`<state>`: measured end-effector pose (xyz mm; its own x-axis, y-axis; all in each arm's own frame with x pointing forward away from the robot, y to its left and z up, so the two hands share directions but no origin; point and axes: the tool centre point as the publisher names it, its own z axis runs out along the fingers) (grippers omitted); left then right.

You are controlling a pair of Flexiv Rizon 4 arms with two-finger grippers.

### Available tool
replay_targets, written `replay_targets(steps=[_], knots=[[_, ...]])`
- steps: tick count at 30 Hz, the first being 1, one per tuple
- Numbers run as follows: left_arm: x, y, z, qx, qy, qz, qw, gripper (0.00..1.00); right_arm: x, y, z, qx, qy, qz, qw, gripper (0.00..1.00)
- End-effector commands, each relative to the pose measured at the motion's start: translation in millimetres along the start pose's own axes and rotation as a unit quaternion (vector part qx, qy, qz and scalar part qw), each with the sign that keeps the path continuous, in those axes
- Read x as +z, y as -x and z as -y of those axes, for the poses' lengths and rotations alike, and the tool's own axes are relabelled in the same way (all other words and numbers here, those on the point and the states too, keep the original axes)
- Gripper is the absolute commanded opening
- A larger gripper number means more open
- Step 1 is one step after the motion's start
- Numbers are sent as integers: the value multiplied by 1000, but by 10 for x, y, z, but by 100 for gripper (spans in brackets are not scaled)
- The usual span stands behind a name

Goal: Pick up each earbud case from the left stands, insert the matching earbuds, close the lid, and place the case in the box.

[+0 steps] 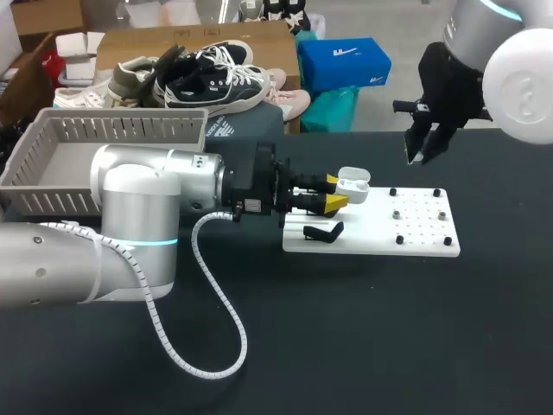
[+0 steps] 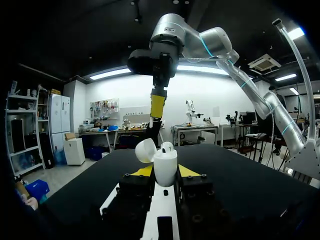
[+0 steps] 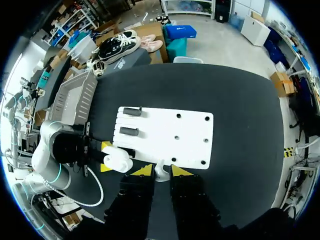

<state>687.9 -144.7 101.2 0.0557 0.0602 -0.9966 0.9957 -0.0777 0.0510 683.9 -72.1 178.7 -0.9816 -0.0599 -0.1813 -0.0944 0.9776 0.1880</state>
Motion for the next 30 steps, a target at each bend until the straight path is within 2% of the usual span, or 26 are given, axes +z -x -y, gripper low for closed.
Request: replay_targets(steps=[1, 3, 18, 24, 30], knots=[[5, 0, 7, 0, 2, 0, 1000, 0, -128, -160, -184, -64, 41, -41, 996, 0], [5, 0, 7, 0, 2, 0, 1000, 0, -147, -206, -280, -83, 55, -55, 994, 0], [5, 0, 7, 0, 2, 0, 1000, 0, 11, -118, -714, -135, 25, -67, 988, 0], [5, 0, 7, 0, 2, 0, 1000, 0, 29, -112, -782, -144, 20, -69, 987, 0], [5, 0, 7, 0, 2, 0, 1000, 0, 91, -88, -756, -138, 4, -68, 988, 0]])
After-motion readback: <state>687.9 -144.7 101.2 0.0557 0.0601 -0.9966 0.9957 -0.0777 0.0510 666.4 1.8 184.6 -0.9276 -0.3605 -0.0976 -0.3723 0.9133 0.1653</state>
